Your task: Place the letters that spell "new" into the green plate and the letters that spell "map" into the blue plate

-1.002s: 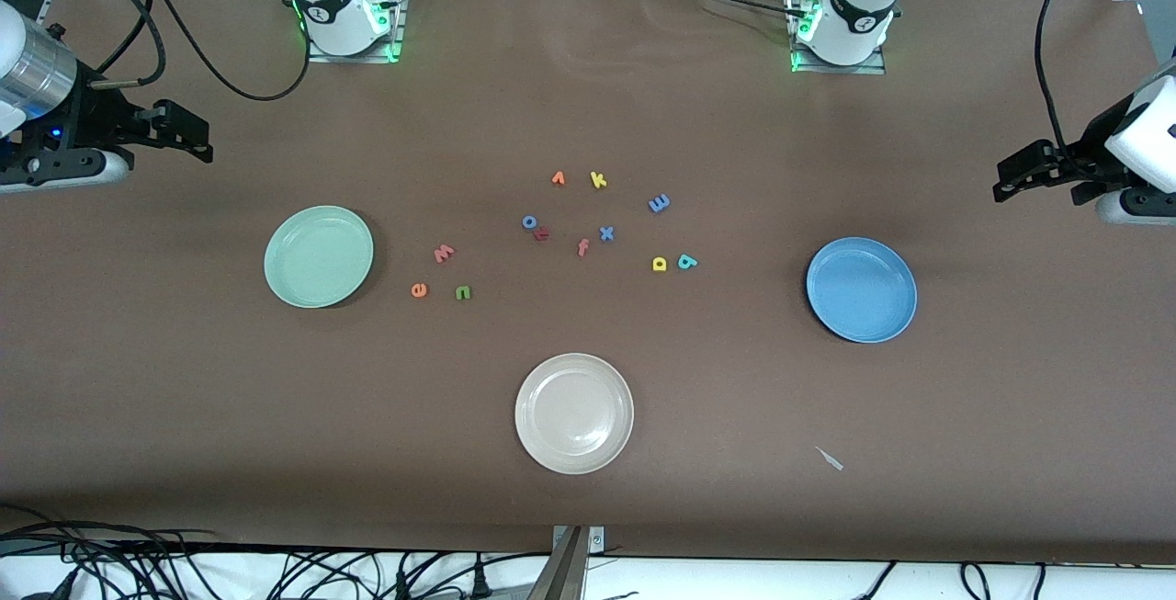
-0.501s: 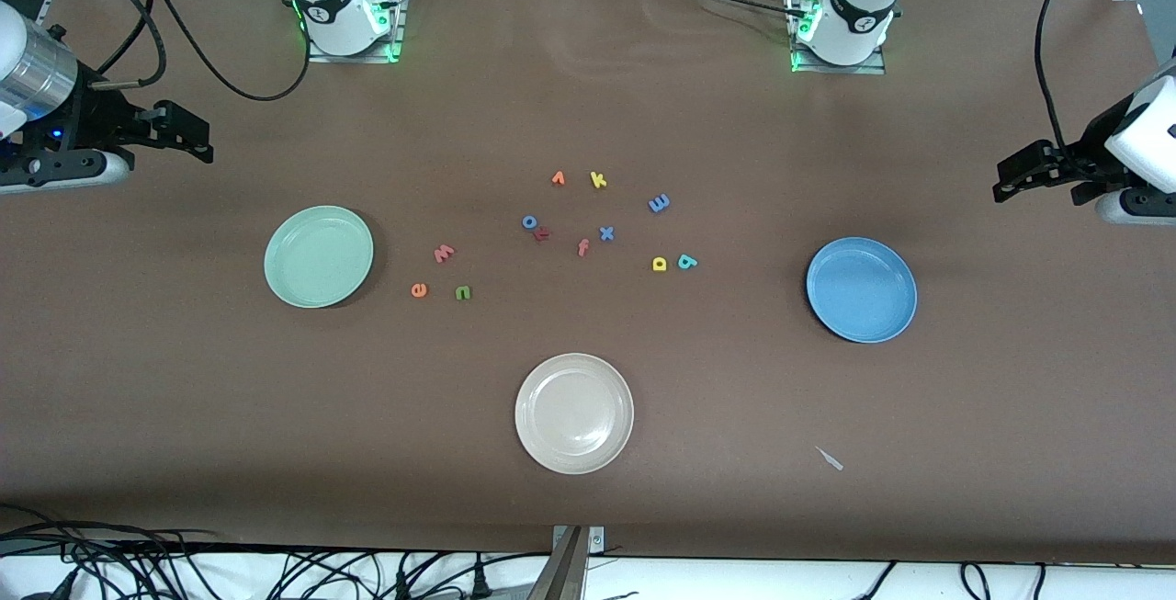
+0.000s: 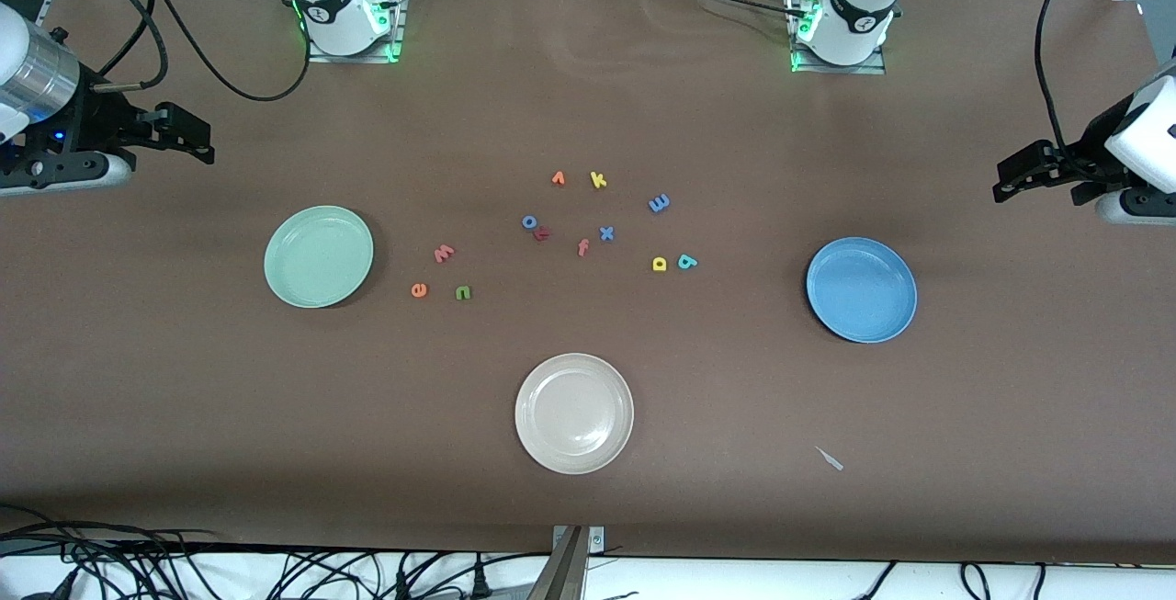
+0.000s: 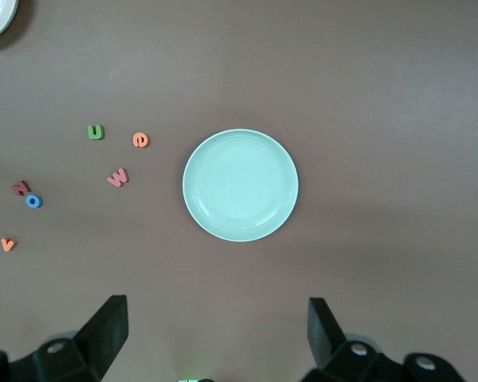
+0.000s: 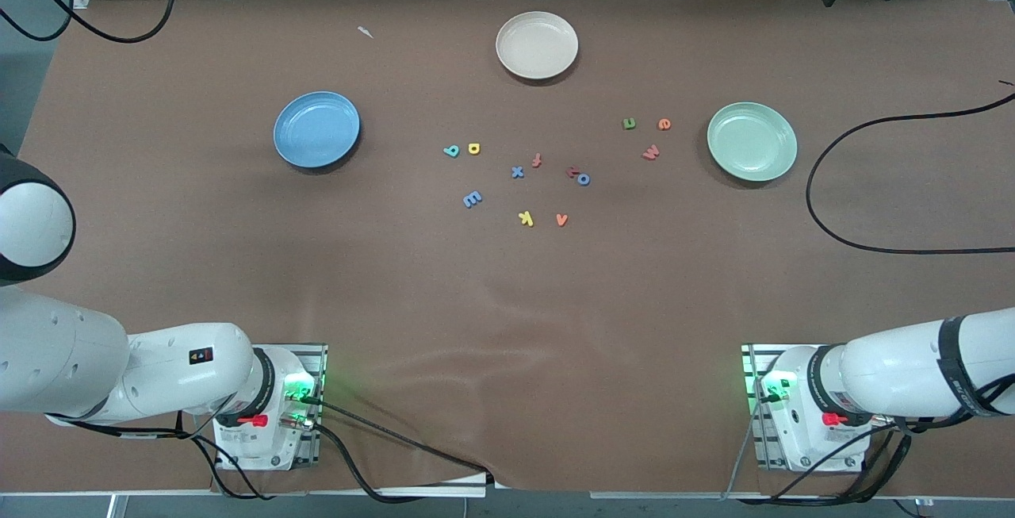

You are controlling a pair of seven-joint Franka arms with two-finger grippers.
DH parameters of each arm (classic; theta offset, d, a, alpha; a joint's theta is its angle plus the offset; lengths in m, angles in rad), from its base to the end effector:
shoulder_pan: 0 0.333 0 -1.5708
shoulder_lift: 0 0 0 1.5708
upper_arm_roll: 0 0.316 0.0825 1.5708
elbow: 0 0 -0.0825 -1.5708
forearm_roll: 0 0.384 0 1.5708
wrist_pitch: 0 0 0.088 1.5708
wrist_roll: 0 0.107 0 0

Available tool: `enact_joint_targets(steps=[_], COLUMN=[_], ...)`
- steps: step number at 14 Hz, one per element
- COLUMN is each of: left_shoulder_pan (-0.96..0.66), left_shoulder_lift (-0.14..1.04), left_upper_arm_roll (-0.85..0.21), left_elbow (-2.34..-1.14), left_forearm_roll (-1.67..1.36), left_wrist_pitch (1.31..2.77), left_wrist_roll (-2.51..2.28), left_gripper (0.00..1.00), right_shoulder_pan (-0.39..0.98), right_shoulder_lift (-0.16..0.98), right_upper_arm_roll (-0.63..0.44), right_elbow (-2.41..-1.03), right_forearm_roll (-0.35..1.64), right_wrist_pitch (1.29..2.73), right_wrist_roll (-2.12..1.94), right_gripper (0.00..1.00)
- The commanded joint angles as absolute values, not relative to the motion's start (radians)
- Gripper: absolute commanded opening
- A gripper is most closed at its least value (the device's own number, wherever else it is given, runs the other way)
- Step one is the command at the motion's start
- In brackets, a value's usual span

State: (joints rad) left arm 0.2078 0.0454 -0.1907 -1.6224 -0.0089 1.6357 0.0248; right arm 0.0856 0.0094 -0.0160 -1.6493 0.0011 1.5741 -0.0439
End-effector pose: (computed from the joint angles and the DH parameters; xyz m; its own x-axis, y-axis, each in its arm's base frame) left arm 0.5712 0.0111 0.5806 0.9995 -0.0072 -0.0308 -0.0066 -0.9998 0.0182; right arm 0.5525 0.0387 0.5826 0.9900 0.1130 -0.0844 0.1130 -0.9936 -0.0047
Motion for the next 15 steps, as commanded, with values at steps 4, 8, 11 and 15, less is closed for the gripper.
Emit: enact_joint_targets(steps=[4, 8, 11, 15], left_shoulder_pan=[0.212, 0.21, 0.212, 0.212], left_shoulder_lift=[0.037, 0.037, 0.038, 0.038], left_upper_arm_roll=[-0.189, -0.189, -0.19, -0.189], left_elbow=[-1.635, -1.635, -1.635, -1.635], left_forearm_roll=[-0.026, -0.028, -0.026, -0.026], left_wrist_pitch=[1.647, 1.647, 1.647, 1.647], left_wrist_roll=[0.046, 0.046, 0.046, 0.048], left_gripper=[1.0, 1.0, 1.0, 1.0], right_shoulder_pan=[0.087, 0.087, 0.087, 0.087], right_shoulder_lift=[-0.002, -0.006, -0.014, -0.015], right_upper_arm_roll=[-0.012, -0.012, -0.012, -0.014], right_elbow=[-1.654, -1.66, -1.661, -1.661], right_forearm_roll=[-0.003, -0.003, -0.003, -0.003], right_wrist_pitch=[1.562, 1.562, 1.559, 1.56], right_wrist_roll=[-0.037, -0.035, -0.037, -0.037], right_gripper=[1.0, 1.0, 1.0, 1.0])
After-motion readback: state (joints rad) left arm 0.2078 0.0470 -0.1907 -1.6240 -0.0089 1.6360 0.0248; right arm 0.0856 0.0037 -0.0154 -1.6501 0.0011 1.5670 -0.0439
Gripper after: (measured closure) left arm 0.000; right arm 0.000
